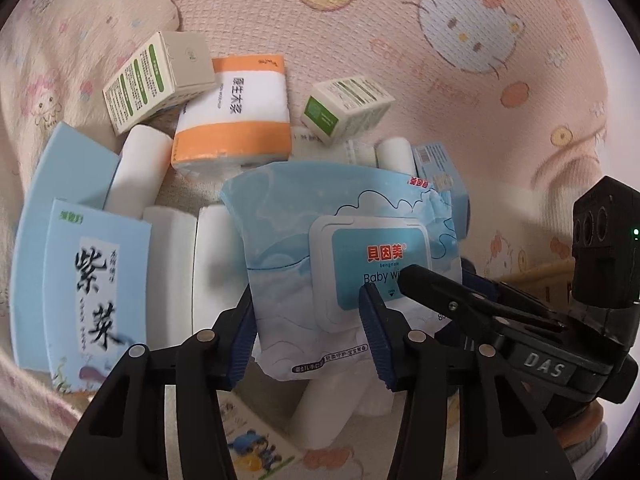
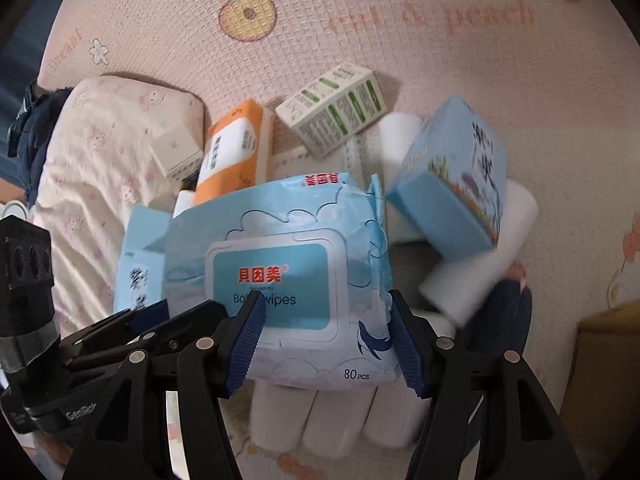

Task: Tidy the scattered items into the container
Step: 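Lower the right gripper onto the blue baby wipes pack edge, then close the right gripper on the baby wipes pack and lift it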

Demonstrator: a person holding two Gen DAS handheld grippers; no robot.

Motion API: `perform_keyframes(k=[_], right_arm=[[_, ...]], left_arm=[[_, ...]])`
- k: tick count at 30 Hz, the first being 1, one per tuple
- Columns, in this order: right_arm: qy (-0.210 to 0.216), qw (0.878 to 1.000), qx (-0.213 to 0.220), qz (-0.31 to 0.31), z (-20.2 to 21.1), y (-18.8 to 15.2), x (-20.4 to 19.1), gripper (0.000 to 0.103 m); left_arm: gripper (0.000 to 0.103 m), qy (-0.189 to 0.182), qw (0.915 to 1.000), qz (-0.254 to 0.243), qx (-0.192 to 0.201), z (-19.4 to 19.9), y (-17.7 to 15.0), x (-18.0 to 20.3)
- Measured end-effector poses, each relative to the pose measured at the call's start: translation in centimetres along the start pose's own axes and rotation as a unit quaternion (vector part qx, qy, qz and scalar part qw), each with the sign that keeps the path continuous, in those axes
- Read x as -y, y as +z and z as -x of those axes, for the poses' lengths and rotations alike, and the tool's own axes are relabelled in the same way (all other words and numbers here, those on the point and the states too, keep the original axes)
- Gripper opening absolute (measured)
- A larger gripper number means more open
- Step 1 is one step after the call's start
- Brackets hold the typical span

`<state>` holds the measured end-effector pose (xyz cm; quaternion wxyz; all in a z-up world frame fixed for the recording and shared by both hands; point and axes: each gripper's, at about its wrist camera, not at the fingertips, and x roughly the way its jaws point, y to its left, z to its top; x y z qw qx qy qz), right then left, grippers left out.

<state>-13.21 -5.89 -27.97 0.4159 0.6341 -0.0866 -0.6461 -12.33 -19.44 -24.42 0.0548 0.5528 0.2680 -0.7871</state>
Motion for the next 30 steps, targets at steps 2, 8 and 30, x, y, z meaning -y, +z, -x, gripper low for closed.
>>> perform_keyframes(k=[2,8,30], right_arm=[[0.012,1.0,0.004,-0.004,0.9,-1.3,-0.3,0.059],[-0.004,1.0,0.001,-0.002,3.2,-5.8,-1.8,0.059],[-0.059,0.998,-0.022,-0.007,2.6,-10.0,-0.8,0.055]], left_arm=[[0.053,0.001,1.0,-0.005,0.001,1.0,-0.7,0.2],[0.052,0.001,0.9993,-0.037,0.003,3.4,-3.4,1.3],[0.051,0.074,0.9917,-0.092,-0.051,2.4,-6.8,2.3]])
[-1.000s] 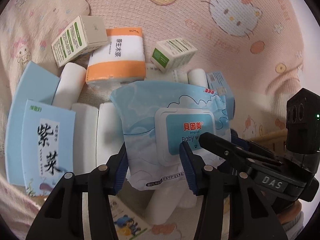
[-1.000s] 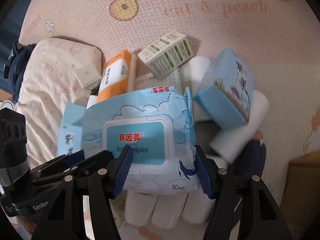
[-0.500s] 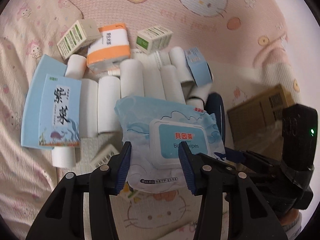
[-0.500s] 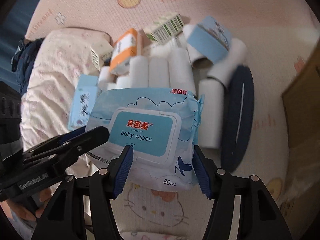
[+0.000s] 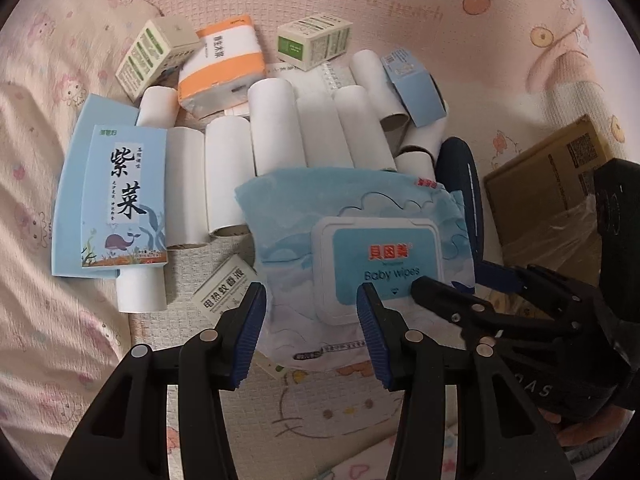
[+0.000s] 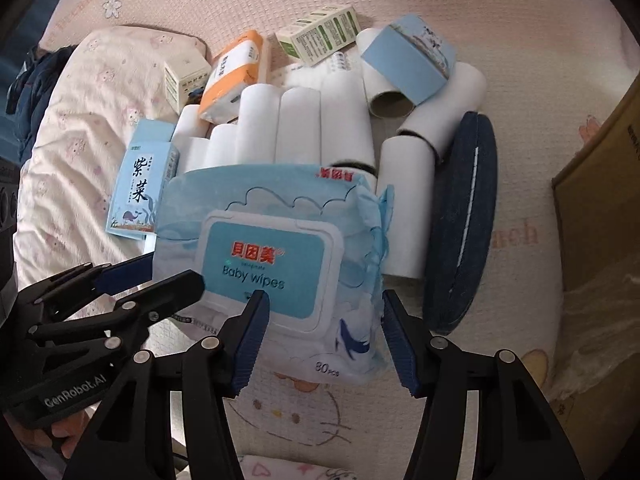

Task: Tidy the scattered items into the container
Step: 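Close the right gripper on the baby wipes pack and lift it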

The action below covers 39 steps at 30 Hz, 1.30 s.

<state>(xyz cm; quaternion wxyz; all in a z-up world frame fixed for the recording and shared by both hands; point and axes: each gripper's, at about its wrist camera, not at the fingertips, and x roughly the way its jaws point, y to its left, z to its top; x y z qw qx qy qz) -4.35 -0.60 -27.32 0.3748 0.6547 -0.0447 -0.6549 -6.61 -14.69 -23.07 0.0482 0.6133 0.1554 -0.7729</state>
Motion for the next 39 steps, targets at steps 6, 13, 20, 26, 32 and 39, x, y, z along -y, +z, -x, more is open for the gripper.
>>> perform_keyframes(k=[6,13,20,26,32,39], right_arm=[[0.008,1.0,-0.002,-0.016,-0.2,0.6,1.0,0.055],[-0.008,1.0,0.002,0.0,-0.1,0.8,0.4,0.055],[-0.015,1.0,0.002,0.02,-0.5,1.1,-0.1,0.056],[0.006,1.0,0.0,0.017,-0.8,1.3,0.7,0.056],[0.044,0.999,0.009,-0.006,-1.5,1.7,1.6,0.056],[0.081,0.996,-0.007,-0.047,-2.2,2.1,3.0,0.056]], left_arm=[[0.052,0.014,0.9999,-0.001,-0.007,-0.1,0.6,-0.4],[0.052,0.015,0.9997,-0.015,-0.011,0.1,1.3,0.3],[0.052,-0.001,0.9995,-0.012,-0.028,-1.1,1.7,0.7],[0.054,-0.013,0.9992,-0.004,-0.037,-1.7,1.8,0.2],[0.054,-0.056,0.9958,0.055,-0.046,-2.3,2.0,-1.9],[0.054,-0.094,0.9882,0.107,-0.057,-3.0,2.0,-3.4]])
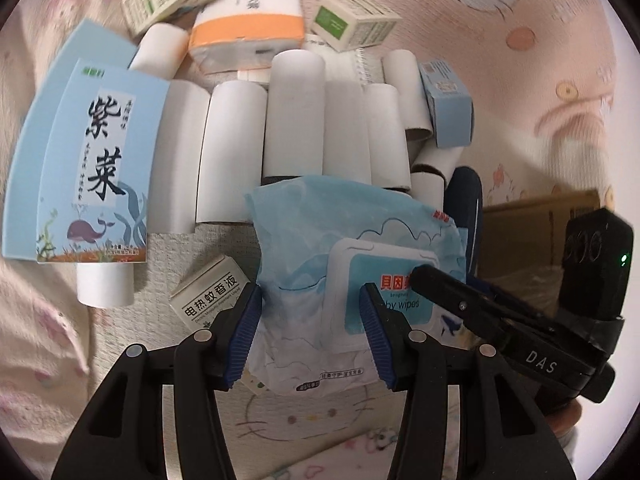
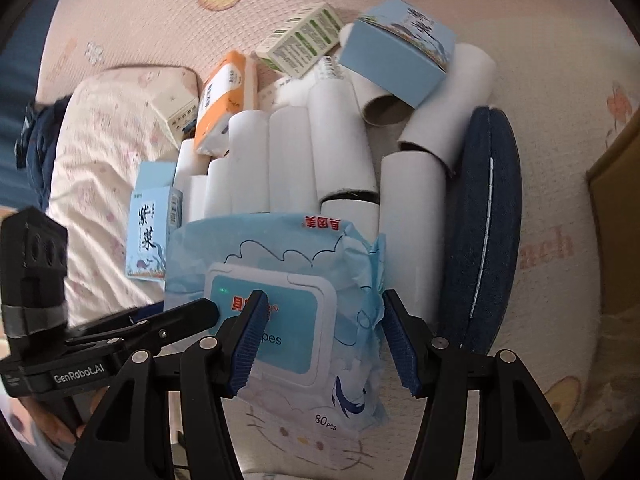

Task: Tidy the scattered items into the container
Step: 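Close the right gripper on the baby wipes pack and lift it, then carry the baby wipes pack with the right gripper over the cardboard box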

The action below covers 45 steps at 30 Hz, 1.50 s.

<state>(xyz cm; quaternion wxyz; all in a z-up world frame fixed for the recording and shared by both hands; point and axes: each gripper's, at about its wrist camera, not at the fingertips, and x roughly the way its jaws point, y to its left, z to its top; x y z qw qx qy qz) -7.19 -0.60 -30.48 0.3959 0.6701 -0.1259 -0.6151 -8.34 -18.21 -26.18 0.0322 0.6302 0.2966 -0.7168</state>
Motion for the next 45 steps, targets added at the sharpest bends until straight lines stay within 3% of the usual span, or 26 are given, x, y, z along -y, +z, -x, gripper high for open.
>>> perform_keyframes(k=[9,19,27,35,45], right_arm=[[-0.005,1.0,0.014,0.002,0.8,-0.7,-0.8,0.055],[0.001,0.998,0.064,0.024,3.7,-1.7,-1.2,0.051],[-0.006,0.991,0.123,0.051,8.4,-2.4,-1.8,0.05],[-0.008,0.98,0.188,0.068,14.5,-2.9,-2.3,0.05],[-0.02,0.957,0.279,0.073,23.4,-4.6,-1.7,0.05]], left_arm=[[0.057,0.031,0.9992,-0.026,-0.004,0.5,-0.4,1.6],[0.057,0.025,0.9978,-0.039,0.046,2.5,-1.9,3.4],[0.057,0.026,0.9935,-0.061,0.093,5.6,-2.8,6.9],[0.057,0.023,0.9839,-0.106,0.142,10.0,-3.5,11.9],[0.057,0.01,0.9637,-0.18,0.197,14.2,-4.9,20.0]])
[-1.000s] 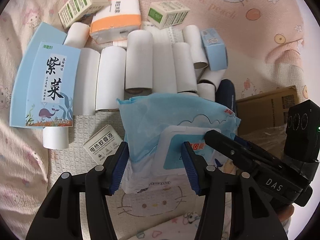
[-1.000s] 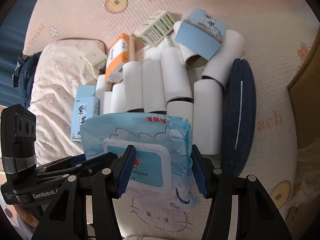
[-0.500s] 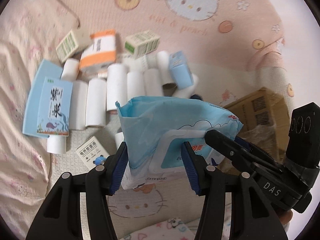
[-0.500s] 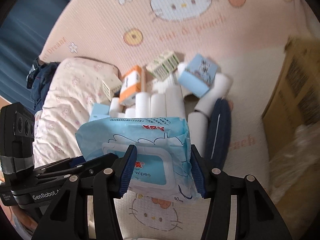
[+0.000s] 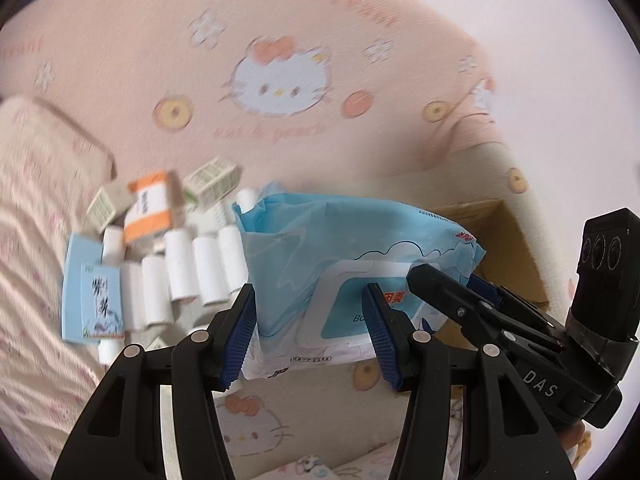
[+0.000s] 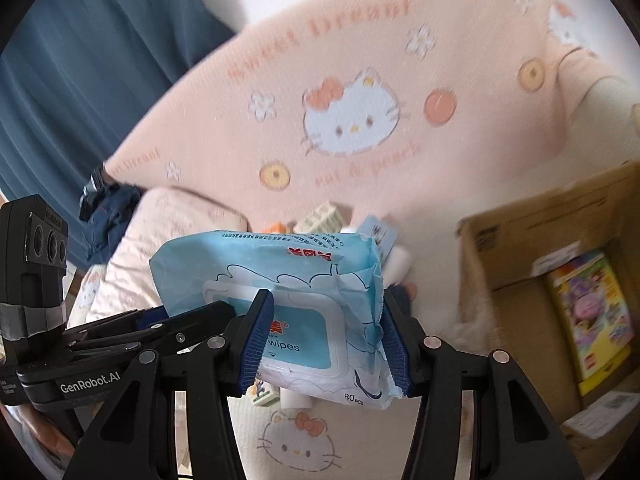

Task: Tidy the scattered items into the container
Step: 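Carry the baby wipes pack with the right gripper over the cardboard box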

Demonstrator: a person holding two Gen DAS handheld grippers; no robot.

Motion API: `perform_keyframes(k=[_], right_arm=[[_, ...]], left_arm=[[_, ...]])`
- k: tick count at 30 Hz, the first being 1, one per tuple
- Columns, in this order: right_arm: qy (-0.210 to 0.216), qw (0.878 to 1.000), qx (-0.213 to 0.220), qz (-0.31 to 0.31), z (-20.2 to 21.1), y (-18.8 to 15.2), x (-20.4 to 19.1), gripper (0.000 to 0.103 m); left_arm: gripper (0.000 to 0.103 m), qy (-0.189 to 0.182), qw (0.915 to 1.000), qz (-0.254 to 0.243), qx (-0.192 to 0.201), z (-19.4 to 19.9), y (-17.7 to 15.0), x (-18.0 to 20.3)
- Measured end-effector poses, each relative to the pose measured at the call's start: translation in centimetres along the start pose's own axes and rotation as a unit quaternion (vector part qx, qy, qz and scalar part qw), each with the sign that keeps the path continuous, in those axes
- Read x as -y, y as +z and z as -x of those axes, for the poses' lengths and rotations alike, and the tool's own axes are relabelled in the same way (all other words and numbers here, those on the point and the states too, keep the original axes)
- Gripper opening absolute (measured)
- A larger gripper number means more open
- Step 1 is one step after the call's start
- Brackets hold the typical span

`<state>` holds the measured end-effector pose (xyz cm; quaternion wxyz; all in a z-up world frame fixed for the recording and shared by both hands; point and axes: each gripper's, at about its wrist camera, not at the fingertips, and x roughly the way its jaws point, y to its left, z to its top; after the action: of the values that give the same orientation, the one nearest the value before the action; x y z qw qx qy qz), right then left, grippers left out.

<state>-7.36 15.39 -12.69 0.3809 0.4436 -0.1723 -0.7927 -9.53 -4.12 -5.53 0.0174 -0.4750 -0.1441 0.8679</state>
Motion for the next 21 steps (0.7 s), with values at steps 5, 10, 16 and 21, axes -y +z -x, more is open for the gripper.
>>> perform_keyframes(k=[5,10,16,21], right_arm=[[-0.019,0.999,0.036,-0.007,3.9,0.7,1.6,0.05],[-0.047,0.996,0.066,-0.021,7.4,0.9,4.1,0.05],[-0.082,0.992,0.08,-0.048,10.6,0.6,7.8,0.05],[-0.12,0.988,0.072,-0.062,12.2,0.9,11.1,0.05]], left_arm=[[0.057,-0.006,0.9987,-0.047,0.019,0.7,1.1,4.7],[0.057,-0.033,0.996,-0.082,0.013,-0.1,1.1,8.8],[0.057,-0.06,0.991,-0.12,-0.007,-2.1,0.7,13.7],[0.057,-0.095,0.9865,-0.126,-0.043,-5.0,0.9,17.1]])
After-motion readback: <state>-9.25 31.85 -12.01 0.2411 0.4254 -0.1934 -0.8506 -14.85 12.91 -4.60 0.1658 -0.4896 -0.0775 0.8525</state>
